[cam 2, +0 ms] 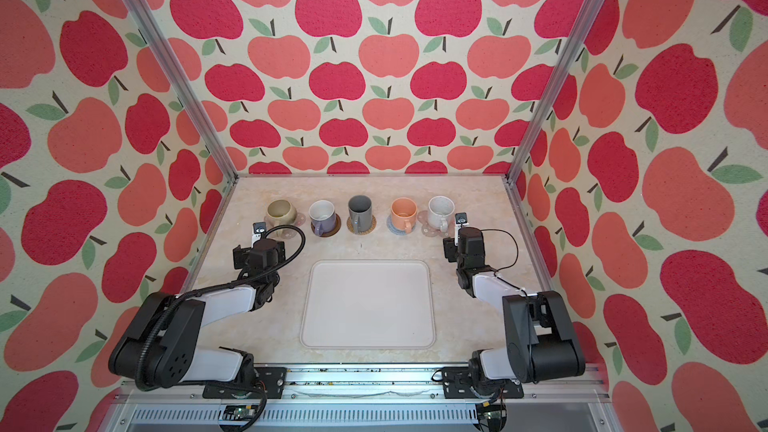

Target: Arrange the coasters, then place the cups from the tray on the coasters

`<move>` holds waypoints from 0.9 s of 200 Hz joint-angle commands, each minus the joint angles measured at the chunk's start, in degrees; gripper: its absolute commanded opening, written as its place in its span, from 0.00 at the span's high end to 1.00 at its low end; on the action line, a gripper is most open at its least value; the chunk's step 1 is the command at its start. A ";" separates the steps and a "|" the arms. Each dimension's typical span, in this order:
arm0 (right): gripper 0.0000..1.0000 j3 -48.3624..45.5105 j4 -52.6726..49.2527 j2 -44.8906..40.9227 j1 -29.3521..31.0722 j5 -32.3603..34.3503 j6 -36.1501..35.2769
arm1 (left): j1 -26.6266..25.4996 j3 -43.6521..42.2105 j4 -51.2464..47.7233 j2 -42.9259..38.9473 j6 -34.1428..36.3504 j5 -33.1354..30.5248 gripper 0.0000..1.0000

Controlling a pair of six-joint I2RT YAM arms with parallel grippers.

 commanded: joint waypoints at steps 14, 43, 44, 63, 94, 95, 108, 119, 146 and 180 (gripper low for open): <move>0.22 -3.60 13.17 1.90 -1.05 -0.67 -3.45 | 0.99 -1.33 24.64 6.83 9.76 1.31 0.01; 0.22 -4.31 15.75 2.96 -3.93 -6.43 -2.68 | 2.92 -0.35 20.82 8.03 7.05 4.60 0.01; 0.22 -4.39 15.95 3.13 -4.07 -6.66 -2.62 | 3.02 -0.36 20.88 8.09 7.00 4.70 0.01; 0.22 -5.50 20.14 5.32 -6.39 -9.46 -0.85 | 5.02 -1.63 22.02 8.48 4.40 6.62 0.01; 0.21 -7.21 25.41 8.02 -8.67 -14.36 0.78 | 9.34 -5.16 23.05 5.67 -0.55 15.08 0.01; 0.21 -7.25 25.57 8.08 -8.72 -14.44 0.78 | 9.57 -5.22 23.00 5.55 -0.75 15.43 0.01; 0.20 -8.46 28.52 9.03 -10.13 -17.24 1.83 | 12.09 -5.73 21.25 4.23 -3.22 20.83 0.01; 0.19 -8.62 28.44 8.76 -11.19 -19.17 2.52 | 13.75 -5.73 20.62 4.22 -4.36 24.35 0.01; 0.01 -8.70 28.89 8.90 -11.22 -19.29 2.62 | 14.39 -5.87 23.99 8.48 -4.05 28.46 0.01; 0.01 -8.73 28.81 8.88 -11.18 -18.87 2.58 | 14.68 -5.55 23.11 8.31 -4.73 27.72 0.01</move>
